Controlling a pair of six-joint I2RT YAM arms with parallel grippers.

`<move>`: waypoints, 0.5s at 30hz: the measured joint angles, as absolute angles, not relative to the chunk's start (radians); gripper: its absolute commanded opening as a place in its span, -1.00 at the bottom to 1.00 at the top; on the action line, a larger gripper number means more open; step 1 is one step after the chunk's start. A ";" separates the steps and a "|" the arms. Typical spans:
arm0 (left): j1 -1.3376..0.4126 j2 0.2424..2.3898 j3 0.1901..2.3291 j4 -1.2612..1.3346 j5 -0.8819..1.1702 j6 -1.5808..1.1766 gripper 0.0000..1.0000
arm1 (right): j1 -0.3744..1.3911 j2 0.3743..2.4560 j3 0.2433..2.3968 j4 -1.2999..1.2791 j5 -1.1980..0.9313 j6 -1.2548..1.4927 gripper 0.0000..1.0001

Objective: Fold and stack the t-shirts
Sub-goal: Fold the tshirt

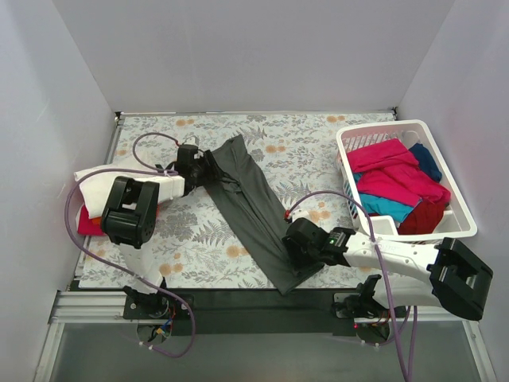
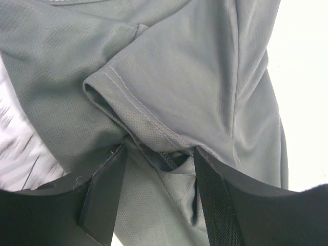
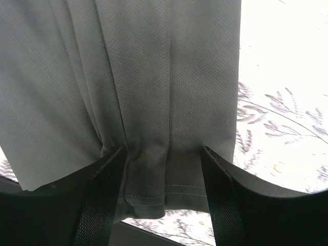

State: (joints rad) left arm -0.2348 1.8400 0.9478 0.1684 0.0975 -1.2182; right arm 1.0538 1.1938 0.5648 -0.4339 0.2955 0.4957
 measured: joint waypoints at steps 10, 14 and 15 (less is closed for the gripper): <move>-0.240 2.097 1.283 0.154 0.160 -1.190 0.04 | 1.057 1.218 0.569 -0.369 0.198 0.521 0.11; -0.240 2.194 1.421 0.146 0.189 -1.182 0.04 | 1.067 1.262 0.603 -0.348 0.157 0.519 0.13; -0.241 2.216 1.453 0.138 0.199 -1.180 0.04 | 1.069 1.276 0.616 -0.347 0.145 0.517 0.13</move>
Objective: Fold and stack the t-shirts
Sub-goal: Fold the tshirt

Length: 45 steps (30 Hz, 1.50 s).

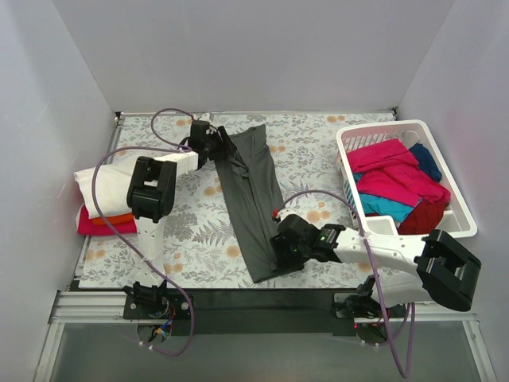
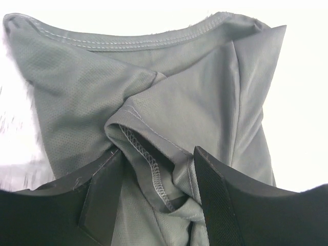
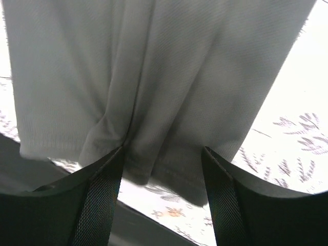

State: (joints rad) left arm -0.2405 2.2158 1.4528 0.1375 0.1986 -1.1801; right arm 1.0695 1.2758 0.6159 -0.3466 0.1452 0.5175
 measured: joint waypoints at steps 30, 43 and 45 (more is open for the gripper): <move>-0.281 2.115 1.352 0.068 0.194 -1.144 0.05 | 0.725 1.810 1.227 -0.263 0.165 0.126 0.17; -0.295 2.190 1.421 0.136 0.262 -1.156 0.05 | 0.715 1.866 1.176 -0.162 0.086 0.126 0.12; -0.305 2.215 1.454 0.135 0.268 -1.154 0.05 | 0.715 1.868 1.159 -0.162 0.081 0.128 0.13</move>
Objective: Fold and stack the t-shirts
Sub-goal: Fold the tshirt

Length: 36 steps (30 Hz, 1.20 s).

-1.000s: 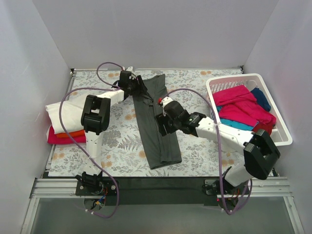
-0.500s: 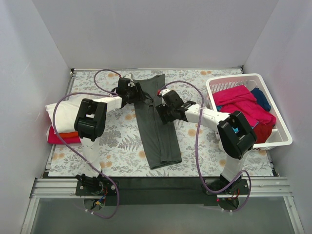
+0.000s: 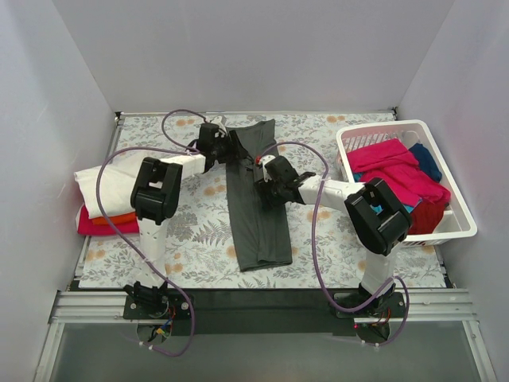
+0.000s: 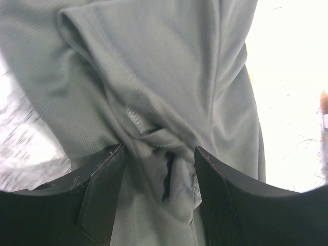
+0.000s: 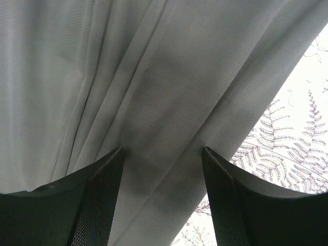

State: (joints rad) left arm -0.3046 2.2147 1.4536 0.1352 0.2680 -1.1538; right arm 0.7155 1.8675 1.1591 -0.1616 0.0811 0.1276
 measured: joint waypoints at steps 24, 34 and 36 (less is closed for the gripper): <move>-0.348 2.192 1.481 0.089 0.213 -1.092 0.07 | 0.716 1.818 1.087 -0.107 0.053 0.156 0.18; -0.393 1.557 1.055 0.081 0.061 -1.105 0.07 | 0.814 1.469 0.932 -0.181 0.087 0.221 0.19; -0.419 1.448 0.936 0.088 0.028 -1.129 0.07 | 0.858 1.405 0.870 -0.178 0.096 0.260 0.19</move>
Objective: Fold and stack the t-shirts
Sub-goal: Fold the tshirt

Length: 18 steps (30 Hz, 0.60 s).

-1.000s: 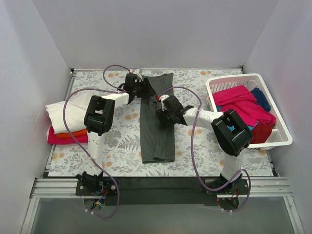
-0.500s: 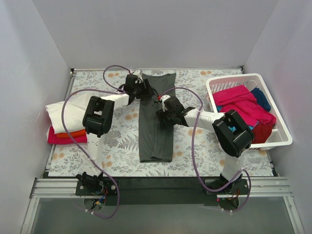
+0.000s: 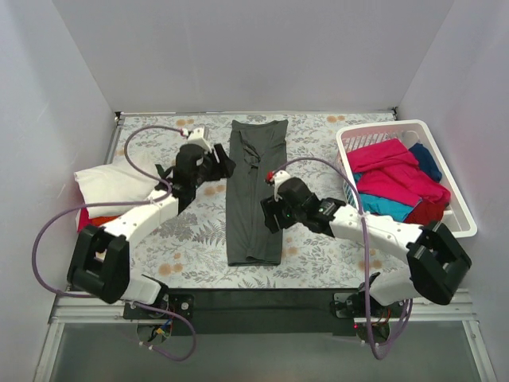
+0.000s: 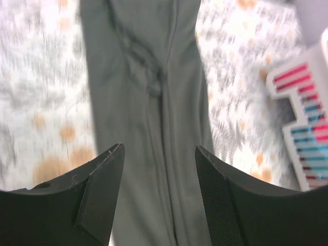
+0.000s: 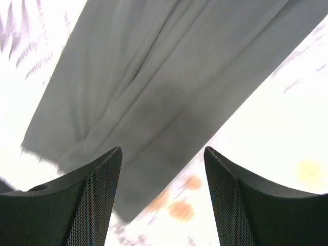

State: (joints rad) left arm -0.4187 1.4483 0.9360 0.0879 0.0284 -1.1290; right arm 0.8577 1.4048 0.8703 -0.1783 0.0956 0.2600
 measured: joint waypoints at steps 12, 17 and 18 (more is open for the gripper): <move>-0.751 1.058 0.513 -0.204 -0.157 -1.333 0.07 | 1.125 1.174 0.553 -0.245 0.178 0.549 0.18; -0.829 0.989 0.456 -0.255 -0.200 -1.411 0.07 | 1.133 1.140 0.533 -0.245 0.212 0.604 0.18; -0.840 0.997 0.452 -0.262 -0.206 -1.423 0.08 | 1.134 1.140 0.533 -0.245 0.218 0.609 0.18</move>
State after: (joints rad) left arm -0.8402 0.9966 0.4519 -0.2623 -0.2058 -1.4227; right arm 1.1339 1.1400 0.5331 -0.2447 0.2180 0.6094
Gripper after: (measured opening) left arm 0.535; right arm 0.593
